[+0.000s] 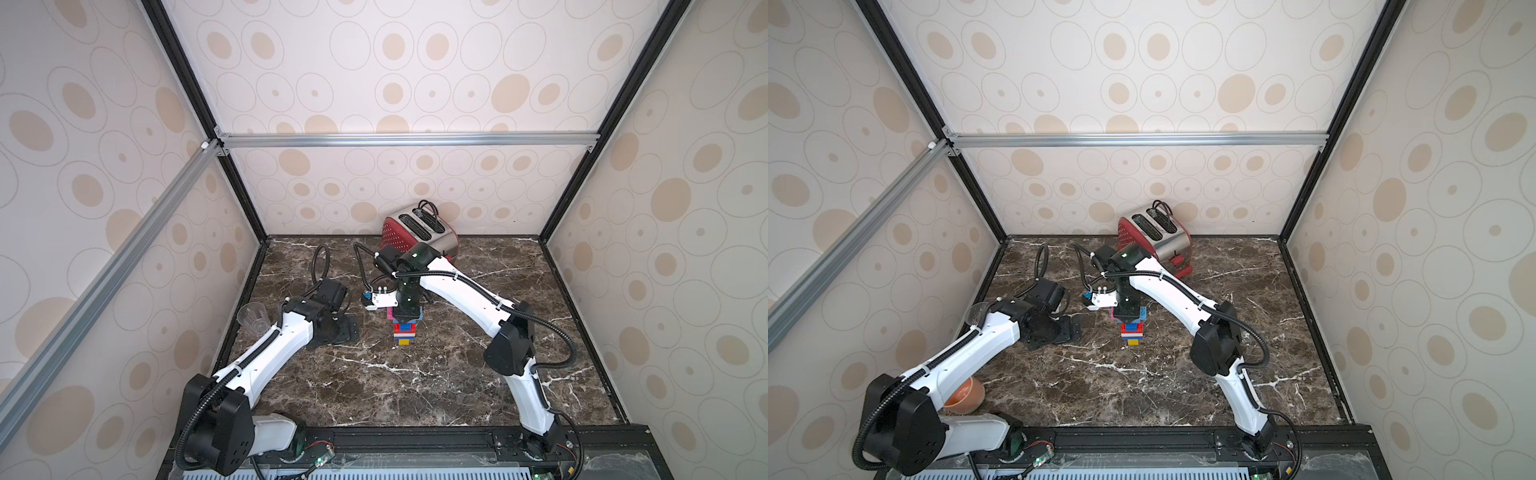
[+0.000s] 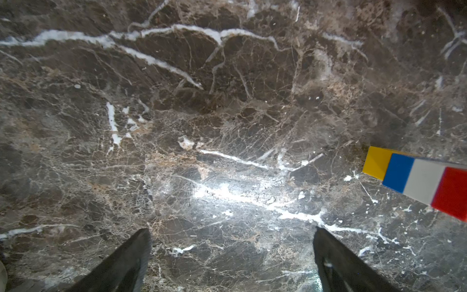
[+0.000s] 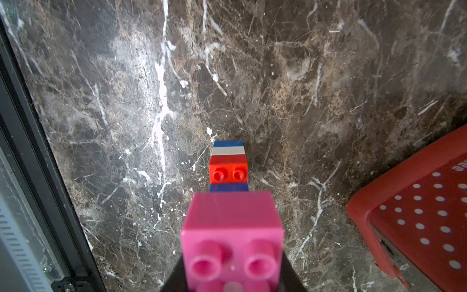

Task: Assemble a carrot with lego
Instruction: Assemble the lego brick with the lego brick.

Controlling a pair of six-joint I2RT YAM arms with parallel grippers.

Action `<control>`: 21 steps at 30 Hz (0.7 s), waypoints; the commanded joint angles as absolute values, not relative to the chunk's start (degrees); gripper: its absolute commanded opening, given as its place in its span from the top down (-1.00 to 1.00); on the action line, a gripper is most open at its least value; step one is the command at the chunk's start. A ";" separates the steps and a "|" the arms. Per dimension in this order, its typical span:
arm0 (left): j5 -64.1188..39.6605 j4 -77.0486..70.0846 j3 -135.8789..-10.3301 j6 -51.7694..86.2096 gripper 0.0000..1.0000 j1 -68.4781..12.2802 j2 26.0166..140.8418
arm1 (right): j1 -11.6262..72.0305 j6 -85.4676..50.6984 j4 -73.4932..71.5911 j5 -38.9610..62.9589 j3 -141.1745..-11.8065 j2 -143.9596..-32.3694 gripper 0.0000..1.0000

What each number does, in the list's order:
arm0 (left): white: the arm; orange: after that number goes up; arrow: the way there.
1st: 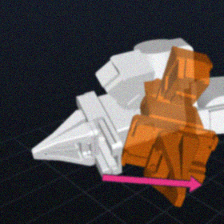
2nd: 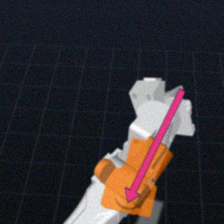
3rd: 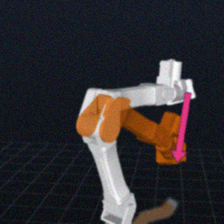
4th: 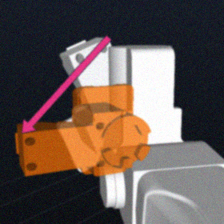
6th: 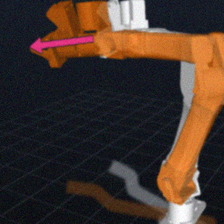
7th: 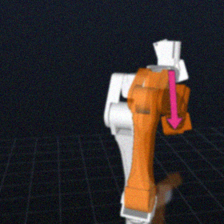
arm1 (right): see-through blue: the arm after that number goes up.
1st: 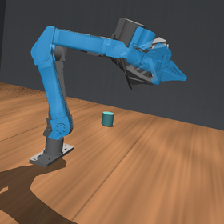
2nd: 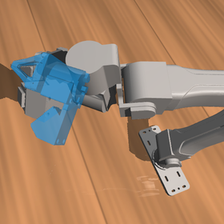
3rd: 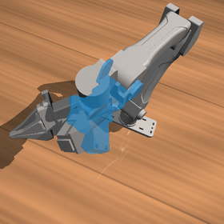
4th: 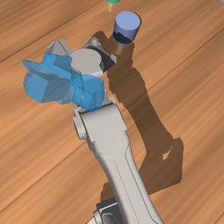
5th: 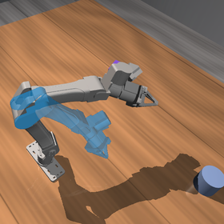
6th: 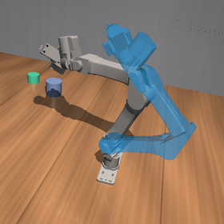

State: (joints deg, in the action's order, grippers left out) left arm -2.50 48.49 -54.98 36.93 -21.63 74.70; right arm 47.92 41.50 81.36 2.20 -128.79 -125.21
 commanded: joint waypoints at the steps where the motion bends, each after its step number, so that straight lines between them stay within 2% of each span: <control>1: -2.20 48.82 -54.95 38.21 -0.98 -21.19 73.30 | 48.10 44.15 84.22 1.77 -129.69 -125.09 1.00; 21: -2.54 48.78 -54.91 38.87 -0.98 -21.27 73.73 | 48.16 44.67 79.96 2.55 -125.06 -124.21 1.00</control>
